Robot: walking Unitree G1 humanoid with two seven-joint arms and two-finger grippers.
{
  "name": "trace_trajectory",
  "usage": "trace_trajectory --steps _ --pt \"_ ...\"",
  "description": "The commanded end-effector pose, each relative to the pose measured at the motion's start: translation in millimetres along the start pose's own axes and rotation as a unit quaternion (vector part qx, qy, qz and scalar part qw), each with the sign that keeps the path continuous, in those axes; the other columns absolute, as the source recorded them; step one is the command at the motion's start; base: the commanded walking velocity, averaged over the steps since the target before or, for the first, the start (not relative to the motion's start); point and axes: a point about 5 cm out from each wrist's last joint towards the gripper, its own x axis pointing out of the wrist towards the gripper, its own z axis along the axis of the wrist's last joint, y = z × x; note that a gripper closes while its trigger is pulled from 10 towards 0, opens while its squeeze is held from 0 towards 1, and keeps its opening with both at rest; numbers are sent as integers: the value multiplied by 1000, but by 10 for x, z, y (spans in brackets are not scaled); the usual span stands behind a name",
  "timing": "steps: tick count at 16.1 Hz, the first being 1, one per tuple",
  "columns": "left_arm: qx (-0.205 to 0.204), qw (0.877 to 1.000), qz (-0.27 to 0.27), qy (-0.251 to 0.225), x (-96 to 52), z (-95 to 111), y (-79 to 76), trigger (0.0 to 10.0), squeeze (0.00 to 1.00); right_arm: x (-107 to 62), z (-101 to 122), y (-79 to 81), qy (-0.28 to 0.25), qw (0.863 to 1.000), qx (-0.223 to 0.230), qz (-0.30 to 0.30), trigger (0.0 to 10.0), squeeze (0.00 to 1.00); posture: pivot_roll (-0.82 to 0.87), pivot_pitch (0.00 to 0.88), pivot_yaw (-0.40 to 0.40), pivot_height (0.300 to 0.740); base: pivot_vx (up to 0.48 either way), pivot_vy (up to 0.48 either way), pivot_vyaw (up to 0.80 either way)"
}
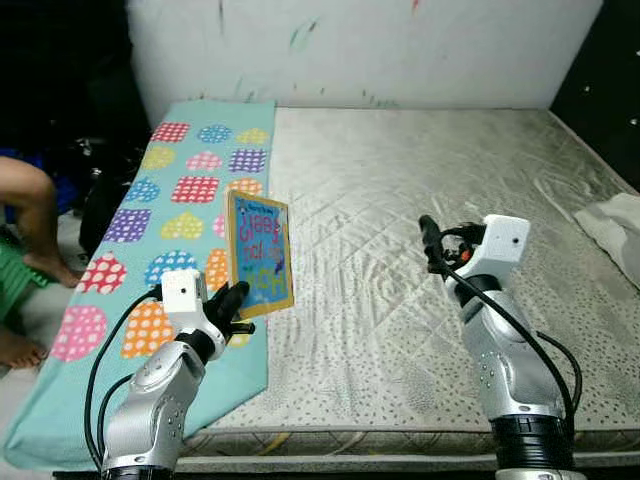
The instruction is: Clean up the room
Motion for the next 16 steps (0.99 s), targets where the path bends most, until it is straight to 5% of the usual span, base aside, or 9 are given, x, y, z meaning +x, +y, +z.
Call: trace_trajectory --steps 1,16 --pt "6 1000 -16 -21 25 87 -36 10000 0 12 10 2 -2 1000 -5 2 10000 0 -108 0 12 740 0 0 0" --pt "-2 1000 -17 -18 39 79 -44 10000 0 13 19 14 -6 1000 -14 6 10000 0 -113 0 11 740 0 -354 -97"
